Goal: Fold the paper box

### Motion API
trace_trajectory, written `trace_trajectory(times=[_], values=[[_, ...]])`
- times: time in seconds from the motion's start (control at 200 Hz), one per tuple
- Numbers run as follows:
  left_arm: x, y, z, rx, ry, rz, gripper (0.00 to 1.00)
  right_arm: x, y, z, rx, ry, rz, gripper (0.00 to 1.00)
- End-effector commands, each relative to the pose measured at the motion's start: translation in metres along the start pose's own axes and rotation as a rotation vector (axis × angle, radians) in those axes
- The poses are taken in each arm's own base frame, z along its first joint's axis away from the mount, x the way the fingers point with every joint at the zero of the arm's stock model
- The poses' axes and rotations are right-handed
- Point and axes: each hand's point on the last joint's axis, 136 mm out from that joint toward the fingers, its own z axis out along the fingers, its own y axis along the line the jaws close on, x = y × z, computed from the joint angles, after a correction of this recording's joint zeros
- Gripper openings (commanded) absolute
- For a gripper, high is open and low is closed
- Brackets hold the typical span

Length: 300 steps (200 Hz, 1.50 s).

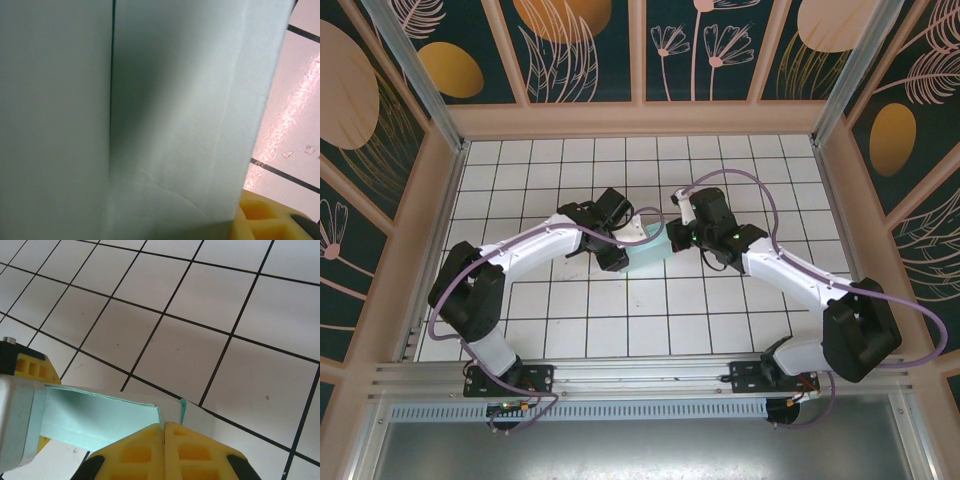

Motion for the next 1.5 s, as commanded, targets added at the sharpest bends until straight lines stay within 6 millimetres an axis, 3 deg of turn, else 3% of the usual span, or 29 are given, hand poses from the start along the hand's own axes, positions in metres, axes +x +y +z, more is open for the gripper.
trace_trajectory(times=[0.0,0.425,0.505,0.611,0.746,0.786,0.961,1.161,1.281,1.481,1.496], values=[[0.0,0.006,0.009,-0.019,0.019,-0.046,0.36,0.012,-0.003,-0.002,0.02,-0.014,0.085,0.0],[-0.004,0.005,0.008,-0.013,0.0,-0.054,0.38,0.03,-0.011,0.001,0.04,-0.043,0.089,0.0],[-0.003,0.005,0.008,-0.012,-0.002,-0.055,0.5,0.035,-0.012,0.0,0.048,-0.046,0.057,0.0],[-0.003,0.004,0.007,-0.013,-0.012,-0.056,0.52,0.037,-0.012,-0.001,0.049,-0.052,0.032,0.0],[-0.005,0.002,0.009,-0.004,-0.032,-0.097,0.6,0.037,-0.013,-0.002,0.054,-0.055,0.028,0.0],[-0.011,0.005,-0.002,-0.021,-0.07,-0.11,0.64,0.036,-0.013,-0.002,0.054,-0.058,0.028,0.0],[-0.019,0.011,-0.017,-0.074,-0.165,-0.161,0.98,0.034,-0.012,-0.002,0.057,-0.061,0.026,0.0],[-0.048,0.023,-0.066,-0.139,-0.43,-0.29,0.99,0.032,-0.011,-0.001,0.065,-0.054,0.032,0.0],[-0.05,0.027,-0.089,-0.158,-0.516,-0.403,0.99,0.032,-0.019,0.0,0.115,-0.038,0.05,0.0],[-0.04,0.023,-0.091,-0.113,-0.527,-0.577,0.82,0.03,-0.018,-0.001,0.122,-0.041,0.076,0.0],[-0.033,0.019,-0.083,-0.1,-0.504,-0.585,0.8,0.03,-0.018,-0.001,0.121,-0.042,0.078,0.0]])
